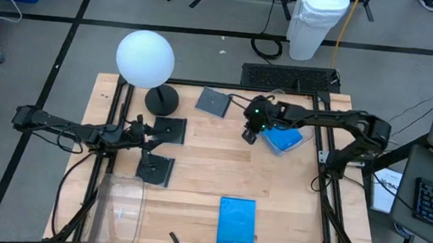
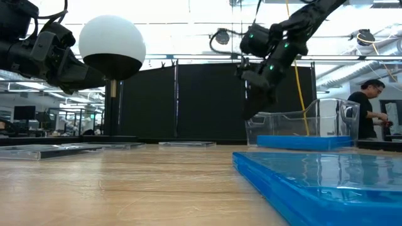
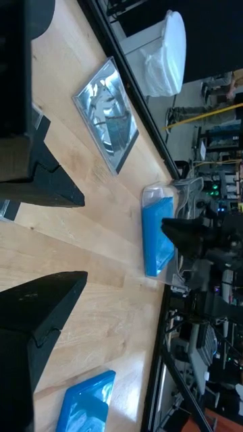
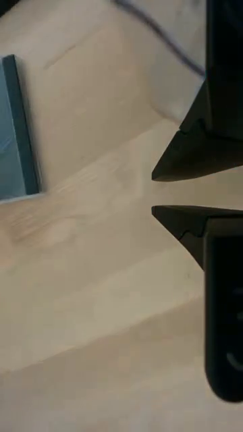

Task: Pick & place jewel cases by type
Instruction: Adjust the top transparent bin, then put the blue CD case into the top transparent bin

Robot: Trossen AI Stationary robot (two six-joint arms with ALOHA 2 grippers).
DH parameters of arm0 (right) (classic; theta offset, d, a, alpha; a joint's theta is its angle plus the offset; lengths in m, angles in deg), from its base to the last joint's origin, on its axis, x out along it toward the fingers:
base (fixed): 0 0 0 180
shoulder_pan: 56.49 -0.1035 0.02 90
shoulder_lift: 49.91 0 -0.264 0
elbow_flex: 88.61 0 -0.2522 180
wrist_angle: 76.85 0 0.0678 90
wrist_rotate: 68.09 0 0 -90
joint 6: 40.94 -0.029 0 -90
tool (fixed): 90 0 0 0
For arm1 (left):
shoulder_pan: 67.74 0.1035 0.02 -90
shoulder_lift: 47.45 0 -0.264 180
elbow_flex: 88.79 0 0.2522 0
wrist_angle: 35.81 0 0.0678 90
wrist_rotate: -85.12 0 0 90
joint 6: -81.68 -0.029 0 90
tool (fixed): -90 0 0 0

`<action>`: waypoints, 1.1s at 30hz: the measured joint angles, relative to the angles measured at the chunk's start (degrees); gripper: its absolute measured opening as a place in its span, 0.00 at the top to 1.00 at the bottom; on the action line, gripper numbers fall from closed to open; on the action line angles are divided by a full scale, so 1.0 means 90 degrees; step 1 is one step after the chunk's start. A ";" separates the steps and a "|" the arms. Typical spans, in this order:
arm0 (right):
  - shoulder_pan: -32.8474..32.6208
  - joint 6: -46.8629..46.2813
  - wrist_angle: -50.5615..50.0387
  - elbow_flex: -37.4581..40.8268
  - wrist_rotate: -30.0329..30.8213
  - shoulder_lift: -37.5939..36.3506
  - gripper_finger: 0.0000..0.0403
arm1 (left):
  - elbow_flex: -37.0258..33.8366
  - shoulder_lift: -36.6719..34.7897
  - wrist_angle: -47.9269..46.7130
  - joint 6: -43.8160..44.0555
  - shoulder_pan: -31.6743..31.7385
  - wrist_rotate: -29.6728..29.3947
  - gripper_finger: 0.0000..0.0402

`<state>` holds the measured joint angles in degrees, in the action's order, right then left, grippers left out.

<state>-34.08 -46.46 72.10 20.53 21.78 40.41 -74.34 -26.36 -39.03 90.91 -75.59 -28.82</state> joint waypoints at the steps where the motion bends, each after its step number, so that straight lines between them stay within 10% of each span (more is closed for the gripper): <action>1: -0.0026 0.0132 0.0052 -0.0051 0.0151 0.0085 0.85 | 0.0001 -0.0001 0.0001 -0.0001 0.0000 0.0000 0.58; 22: 0.0287 0.1430 -0.0039 -0.0180 0.4871 0.0323 0.85 | 0.0000 -0.0001 0.0001 0.0001 0.0001 0.0000 0.58; 26: 0.0328 0.1229 -0.0183 -0.0180 0.4269 0.0041 0.85 | 0.0000 -0.0001 0.0001 0.0000 -0.0001 0.0001 0.58; 33: -0.0644 0.1142 -0.0112 -0.0178 0.0472 -0.1193 0.89 | 0.0000 -0.0001 0.0001 -0.0001 0.0001 0.0001 0.58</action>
<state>-39.87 -36.18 71.09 18.93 26.03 29.67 -74.34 -26.37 -39.02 90.89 -75.58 -28.81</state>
